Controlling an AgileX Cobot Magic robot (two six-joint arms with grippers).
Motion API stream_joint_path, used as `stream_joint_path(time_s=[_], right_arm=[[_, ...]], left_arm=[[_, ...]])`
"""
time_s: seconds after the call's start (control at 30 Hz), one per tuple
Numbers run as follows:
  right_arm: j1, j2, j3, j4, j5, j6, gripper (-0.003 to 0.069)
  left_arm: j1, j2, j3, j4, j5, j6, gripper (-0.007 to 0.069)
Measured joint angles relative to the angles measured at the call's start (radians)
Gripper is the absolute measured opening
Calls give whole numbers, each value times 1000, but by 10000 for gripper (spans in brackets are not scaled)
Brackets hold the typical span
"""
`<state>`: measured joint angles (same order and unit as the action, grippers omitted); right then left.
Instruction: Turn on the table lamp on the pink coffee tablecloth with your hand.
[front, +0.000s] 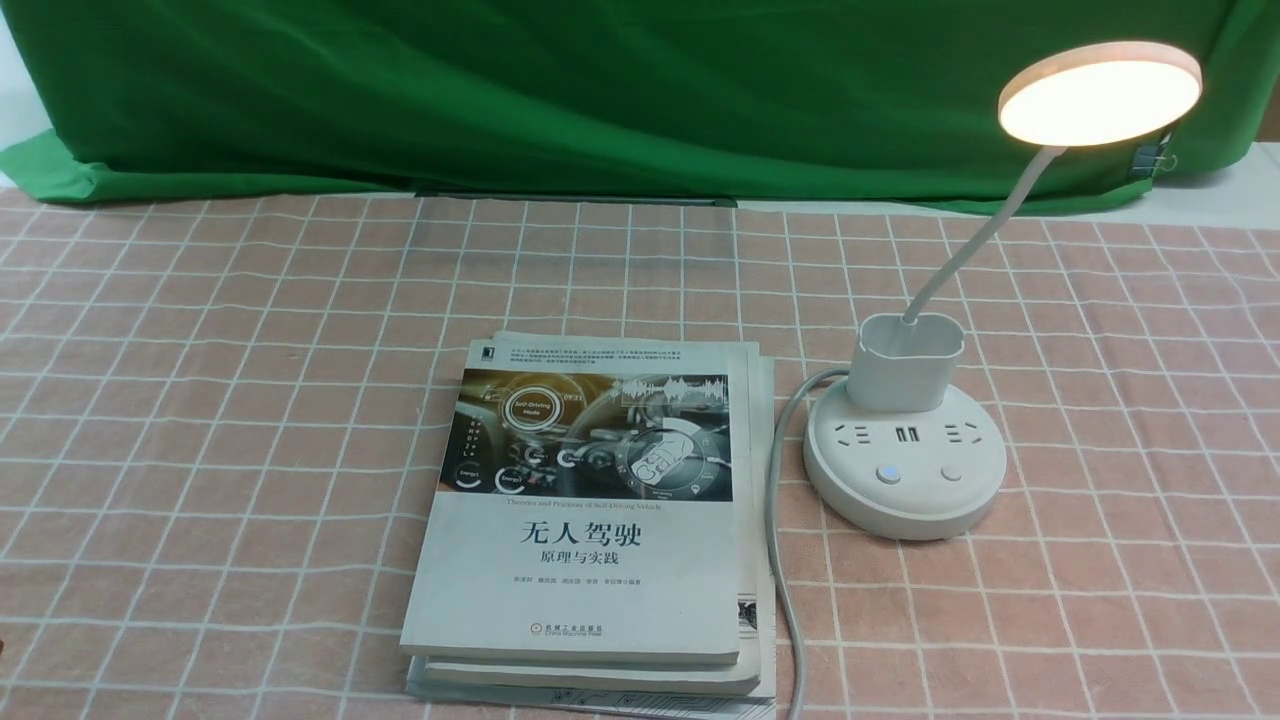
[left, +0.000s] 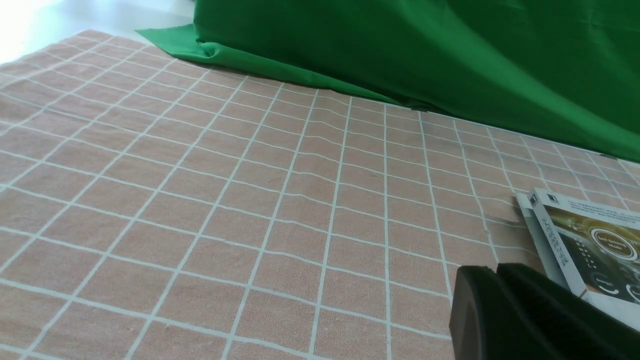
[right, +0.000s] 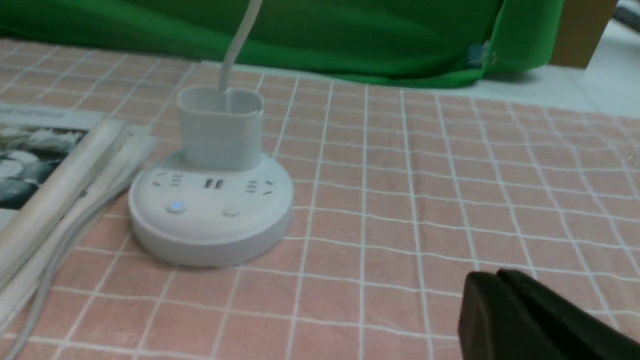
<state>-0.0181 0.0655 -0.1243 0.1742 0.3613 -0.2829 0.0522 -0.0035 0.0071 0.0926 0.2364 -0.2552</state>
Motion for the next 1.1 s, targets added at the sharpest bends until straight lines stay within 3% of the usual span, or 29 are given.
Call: stream_joint_path(time_s=[0.4,1.1], right_arm=[[0,-65,131,6,-116,0,27],[0,-65,131,7,-111,3,63]], left_arm=[[-1,0,0,0,0,0,19],[-1,0,0,0,0,0,19]])
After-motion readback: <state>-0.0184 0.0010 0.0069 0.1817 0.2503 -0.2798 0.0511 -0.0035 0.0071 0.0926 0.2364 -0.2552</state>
